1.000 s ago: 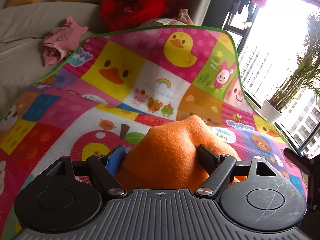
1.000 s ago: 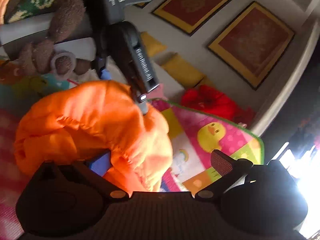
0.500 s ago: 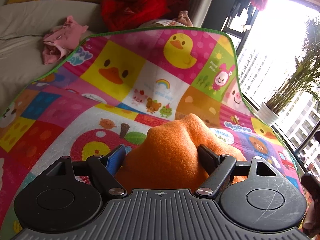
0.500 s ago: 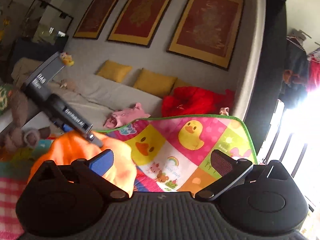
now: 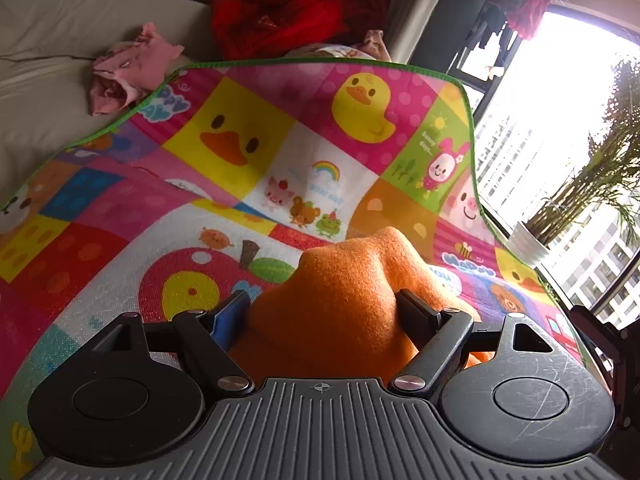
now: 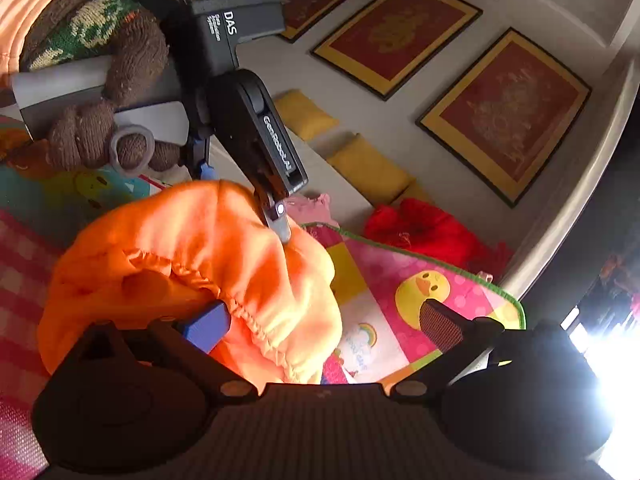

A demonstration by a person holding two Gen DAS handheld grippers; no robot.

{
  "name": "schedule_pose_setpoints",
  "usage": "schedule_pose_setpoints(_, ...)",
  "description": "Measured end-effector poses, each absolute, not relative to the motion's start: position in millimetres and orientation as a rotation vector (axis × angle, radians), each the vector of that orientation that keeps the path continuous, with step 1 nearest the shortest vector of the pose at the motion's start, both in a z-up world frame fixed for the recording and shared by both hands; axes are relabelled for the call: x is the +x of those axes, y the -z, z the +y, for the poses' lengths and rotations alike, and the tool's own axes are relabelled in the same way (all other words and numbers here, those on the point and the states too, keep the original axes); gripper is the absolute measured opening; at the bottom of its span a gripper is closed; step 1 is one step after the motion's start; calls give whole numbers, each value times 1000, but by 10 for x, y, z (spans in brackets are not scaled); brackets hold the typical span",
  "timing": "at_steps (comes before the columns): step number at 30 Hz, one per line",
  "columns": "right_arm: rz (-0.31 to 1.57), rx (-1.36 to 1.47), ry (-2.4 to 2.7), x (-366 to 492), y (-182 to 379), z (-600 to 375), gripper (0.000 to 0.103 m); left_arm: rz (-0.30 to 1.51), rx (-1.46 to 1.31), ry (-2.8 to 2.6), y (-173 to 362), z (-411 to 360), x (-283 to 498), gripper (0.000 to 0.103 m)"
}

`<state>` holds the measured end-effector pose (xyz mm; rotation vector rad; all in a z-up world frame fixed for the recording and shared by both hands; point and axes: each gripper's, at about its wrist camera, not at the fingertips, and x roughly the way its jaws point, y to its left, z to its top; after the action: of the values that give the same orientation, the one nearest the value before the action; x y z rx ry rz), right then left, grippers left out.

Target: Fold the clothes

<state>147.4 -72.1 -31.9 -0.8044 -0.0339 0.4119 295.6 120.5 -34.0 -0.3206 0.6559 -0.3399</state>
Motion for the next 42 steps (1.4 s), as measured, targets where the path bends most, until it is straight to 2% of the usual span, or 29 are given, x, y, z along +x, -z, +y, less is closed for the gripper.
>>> schedule_pose_setpoints(3,-77,-801,-348,1539,294,-575,101,650,-324,339,347,1218,2939,85)
schedule_pose_setpoints(7,-141,-632,-214,1493,49,-678,101,642,-338,346,348,1291,2917,86)
schedule_pose_setpoints(9,-134,-578,-203,1449,-49,-757,101,636,-355,363,349,1313,2917,90)
schedule_pose_setpoints(14,-107,-601,-183,1354,43,-903,101,625,-335,376,369,1265,2884,90)
schedule_pose_setpoints(18,-8,-583,-160,1405,93,-1166,101,627,-352,346,404,1346,2900,90)
schedule_pose_setpoints(23,96,-386,-241,1431,-118,-1589,101,624,-344,335,391,1325,2909,90)
schedule_pose_setpoints(29,167,-221,-442,1729,-436,-1449,103,610,-328,313,366,1263,2909,90)
schedule_pose_setpoints(35,413,-335,-454,2400,2,-807,103,606,-396,290,345,1410,2819,91)
schedule_pose_setpoints(37,452,-307,-435,2494,142,-773,103,596,-404,272,299,1493,2680,88)
schedule_pose_setpoints(42,547,-195,-473,2569,202,-895,103,618,-472,296,386,1691,2325,87)
